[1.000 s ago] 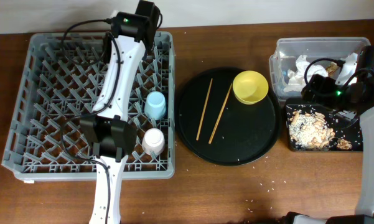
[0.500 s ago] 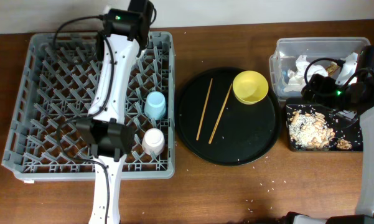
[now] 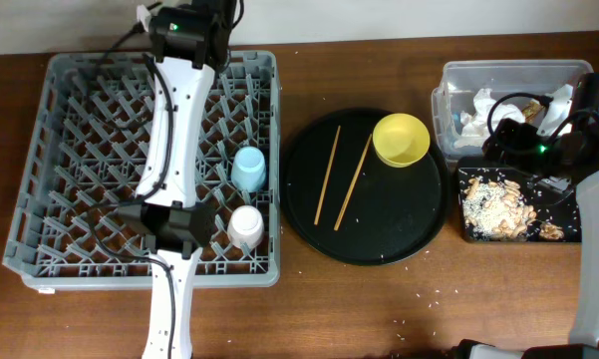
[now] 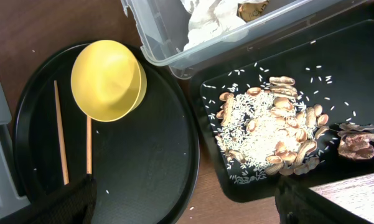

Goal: Sort waste into correct bins and load items into the dishwasher rack
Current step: 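Carry the white plate to the rack and stand it upright with the left gripper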

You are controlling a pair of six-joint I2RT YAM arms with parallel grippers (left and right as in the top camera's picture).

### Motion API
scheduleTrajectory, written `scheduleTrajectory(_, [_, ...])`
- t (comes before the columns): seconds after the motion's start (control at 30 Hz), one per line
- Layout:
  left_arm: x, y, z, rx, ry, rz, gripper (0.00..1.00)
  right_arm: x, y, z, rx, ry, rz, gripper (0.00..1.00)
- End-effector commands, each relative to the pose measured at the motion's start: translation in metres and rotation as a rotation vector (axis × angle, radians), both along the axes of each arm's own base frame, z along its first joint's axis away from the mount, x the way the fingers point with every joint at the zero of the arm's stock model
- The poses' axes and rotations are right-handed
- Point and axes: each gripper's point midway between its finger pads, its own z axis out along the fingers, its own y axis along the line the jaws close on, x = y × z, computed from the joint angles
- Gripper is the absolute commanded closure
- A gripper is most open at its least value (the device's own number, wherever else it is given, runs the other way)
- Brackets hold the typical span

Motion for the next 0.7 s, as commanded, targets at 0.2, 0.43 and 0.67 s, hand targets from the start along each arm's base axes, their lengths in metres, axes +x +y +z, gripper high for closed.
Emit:
scheduleTrajectory(0.2, [-0.005,-0.005,-0.027,-0.169,-0.029,0.185,1.00,0.000,-0.003,0.000,-0.012,0.001,0.001,0.08])
scheduleTrajectory(0.43, [-0.006,0.005,-0.024,-0.117,-0.055,0.225,1.00,-0.001,-0.003,-0.001,-0.011,0.005,0.001,0.08])
scheduleTrajectory(0.67, [-0.012,0.008,-0.048,-0.079,0.021,0.242,1.00,-0.001,-0.003,-0.001,-0.011,0.005,0.001,0.07])
